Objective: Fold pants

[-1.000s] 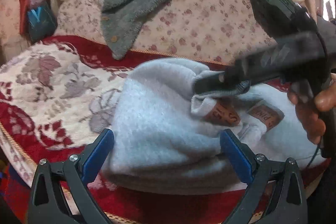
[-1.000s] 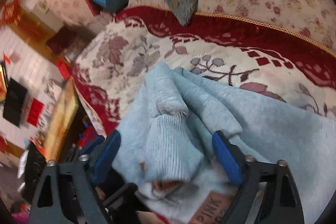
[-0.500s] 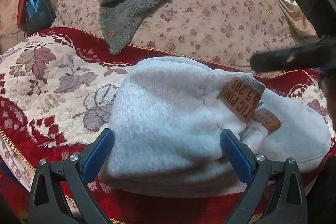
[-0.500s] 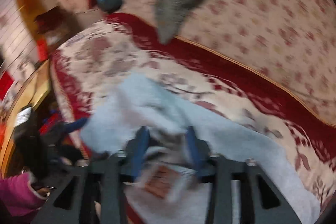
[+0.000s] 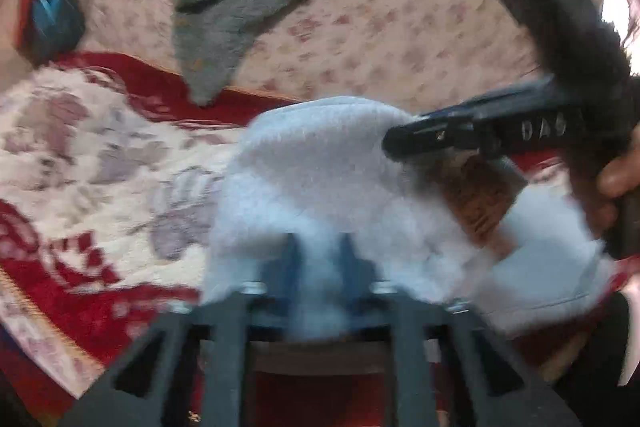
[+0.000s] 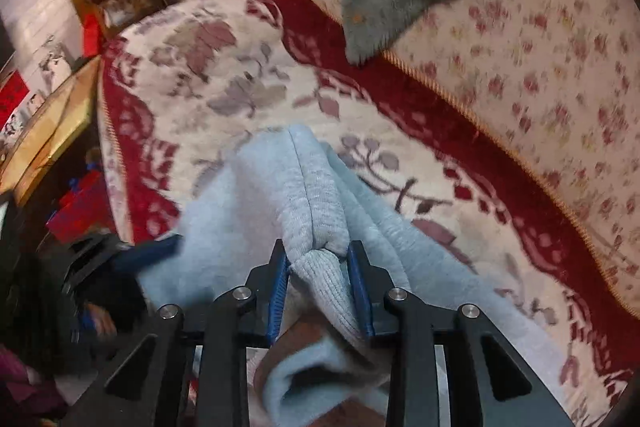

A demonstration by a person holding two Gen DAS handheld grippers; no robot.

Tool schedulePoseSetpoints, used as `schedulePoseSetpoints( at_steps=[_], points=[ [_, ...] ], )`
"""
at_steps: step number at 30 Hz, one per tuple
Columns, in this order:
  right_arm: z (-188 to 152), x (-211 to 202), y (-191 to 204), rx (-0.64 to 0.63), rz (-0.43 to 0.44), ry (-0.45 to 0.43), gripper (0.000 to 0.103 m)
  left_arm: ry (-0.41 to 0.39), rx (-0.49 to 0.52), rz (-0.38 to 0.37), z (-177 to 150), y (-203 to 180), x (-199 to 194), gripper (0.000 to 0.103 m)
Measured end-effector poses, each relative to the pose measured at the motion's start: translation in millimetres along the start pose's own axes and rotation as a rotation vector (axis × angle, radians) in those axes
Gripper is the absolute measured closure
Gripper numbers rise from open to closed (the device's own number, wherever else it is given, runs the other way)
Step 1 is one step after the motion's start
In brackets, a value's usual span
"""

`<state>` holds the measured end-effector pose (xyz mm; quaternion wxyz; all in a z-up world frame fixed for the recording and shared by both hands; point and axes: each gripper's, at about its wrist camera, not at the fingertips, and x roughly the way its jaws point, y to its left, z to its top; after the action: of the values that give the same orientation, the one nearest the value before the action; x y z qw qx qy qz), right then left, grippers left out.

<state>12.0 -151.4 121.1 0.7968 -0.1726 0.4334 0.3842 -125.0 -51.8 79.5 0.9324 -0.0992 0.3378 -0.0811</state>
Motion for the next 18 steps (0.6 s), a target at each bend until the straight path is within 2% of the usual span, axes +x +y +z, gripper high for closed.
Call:
schedulePoseSetpoints(
  at_steps=[5, 7, 8, 9, 11, 14, 17, 18],
  points=[
    [-8, -37, -10, 0.038, 0.022, -0.042, 0.072, -0.029, 0.092, -0.080, 5, -36, -16, 0.092],
    [-22, -38, -18, 0.067, 0.011, -0.038, 0.072, -0.041, 0.111, -0.071, 1, -47, -13, 0.063],
    [-30, -32, -22, 0.083, -0.004, -0.024, 0.072, -0.043, 0.117, -0.052, -1, -50, -9, 0.033],
    [-35, -25, -25, 0.089, -0.019, -0.011, 0.072, -0.044, 0.101, -0.042, -5, -51, -3, 0.027],
    [-49, 3, -35, 0.109, -0.107, 0.031, 0.073, -0.025, 0.070, -0.052, -9, -50, 8, 0.026],
    [-57, 21, -48, 0.177, -0.079, -0.029, 0.072, -0.015, 0.075, 0.019, -15, -48, 27, 0.026],
    [-58, 38, -52, 0.200, -0.096, -0.057, 0.064, 0.002, 0.059, 0.049, -19, -44, 40, 0.026],
    [-58, 40, -53, 0.194, -0.104, -0.063, 0.057, 0.003, 0.066, 0.053, -20, -44, 42, 0.025]
  ],
)
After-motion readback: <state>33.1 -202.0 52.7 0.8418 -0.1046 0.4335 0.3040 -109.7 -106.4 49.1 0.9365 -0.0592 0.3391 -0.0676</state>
